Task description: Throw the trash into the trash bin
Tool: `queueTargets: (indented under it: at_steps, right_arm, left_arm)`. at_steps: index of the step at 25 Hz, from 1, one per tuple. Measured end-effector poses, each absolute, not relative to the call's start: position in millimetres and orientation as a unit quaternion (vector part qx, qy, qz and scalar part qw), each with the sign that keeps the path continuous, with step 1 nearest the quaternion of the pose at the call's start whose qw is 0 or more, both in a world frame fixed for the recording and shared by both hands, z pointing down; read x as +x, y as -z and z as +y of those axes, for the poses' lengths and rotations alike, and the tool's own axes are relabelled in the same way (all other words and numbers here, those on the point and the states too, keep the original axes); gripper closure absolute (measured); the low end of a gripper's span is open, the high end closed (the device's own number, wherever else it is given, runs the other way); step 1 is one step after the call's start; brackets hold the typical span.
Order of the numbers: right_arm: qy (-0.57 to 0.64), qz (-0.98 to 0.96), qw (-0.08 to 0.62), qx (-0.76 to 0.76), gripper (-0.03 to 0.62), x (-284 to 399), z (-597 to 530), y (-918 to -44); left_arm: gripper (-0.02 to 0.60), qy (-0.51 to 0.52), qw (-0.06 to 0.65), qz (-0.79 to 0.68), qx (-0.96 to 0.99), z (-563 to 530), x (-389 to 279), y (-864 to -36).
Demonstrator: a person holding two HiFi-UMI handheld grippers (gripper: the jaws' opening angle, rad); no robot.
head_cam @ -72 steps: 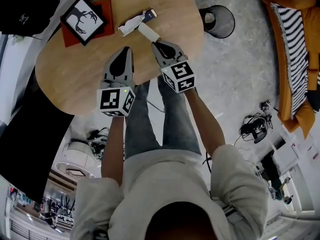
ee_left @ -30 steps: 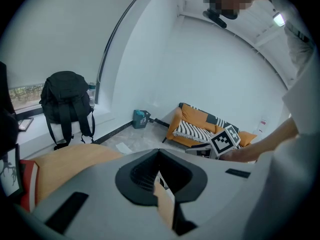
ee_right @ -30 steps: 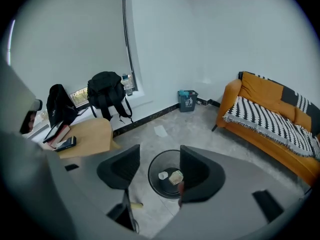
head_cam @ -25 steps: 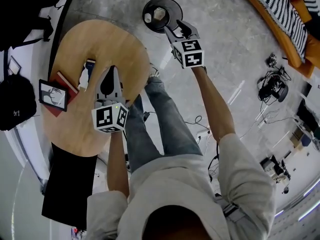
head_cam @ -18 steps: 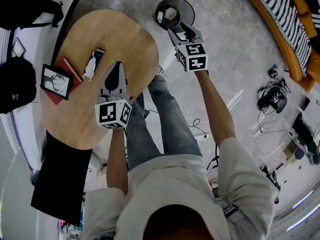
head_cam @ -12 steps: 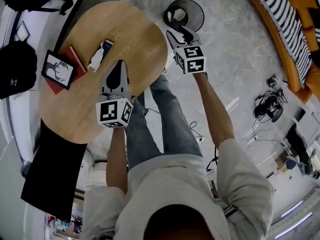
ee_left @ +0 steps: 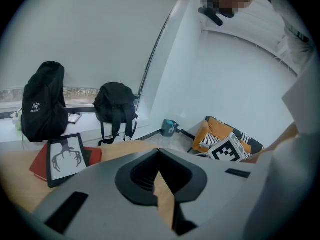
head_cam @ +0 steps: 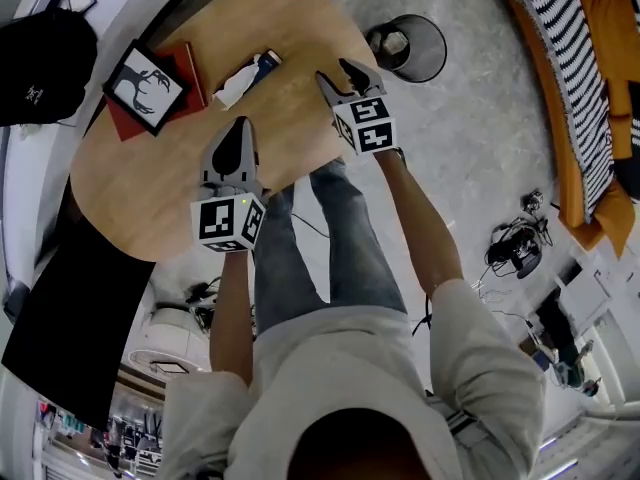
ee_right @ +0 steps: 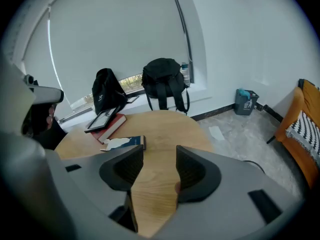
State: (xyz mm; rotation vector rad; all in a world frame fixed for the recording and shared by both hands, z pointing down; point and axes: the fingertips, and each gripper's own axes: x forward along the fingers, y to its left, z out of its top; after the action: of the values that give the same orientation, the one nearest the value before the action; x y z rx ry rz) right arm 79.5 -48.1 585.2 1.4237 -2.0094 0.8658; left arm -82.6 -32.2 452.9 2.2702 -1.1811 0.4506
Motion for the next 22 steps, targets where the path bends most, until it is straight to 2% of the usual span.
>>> queueTargets:
  at_steps: [5, 10, 14, 18, 22]
  right_arm:
    - [-0.309, -0.771, 0.283, 0.478, 0.372, 15, -54, -588]
    - [-0.25, -0.813, 0.356, 0.388, 0.372, -47, -50, -596]
    - [-0.147, -0.834, 0.438, 0.301, 0.372, -77, -43, -606]
    - [0.005, -0.83, 0.522, 0.195, 0.384, -93, -39, -618]
    - [0.144, -0.801, 0.576, 0.077, 0.405, -105, -30, -635]
  left_arm:
    - [0.563, -0.156, 0.273, -0.473, 0.823, -31, -134, -451]
    - [0.563, -0.145, 0.284, -0.504, 0.802, -24, -177, -454]
    - [0.563, -0.135, 0.291, -0.519, 0.792, -19, -198, -455]
    - [0.563, -0.128, 0.294, -0.528, 0.787, -17, -211, -454]
    - [0.563, -0.126, 0.298, -0.533, 0.782, -14, -222, -457]
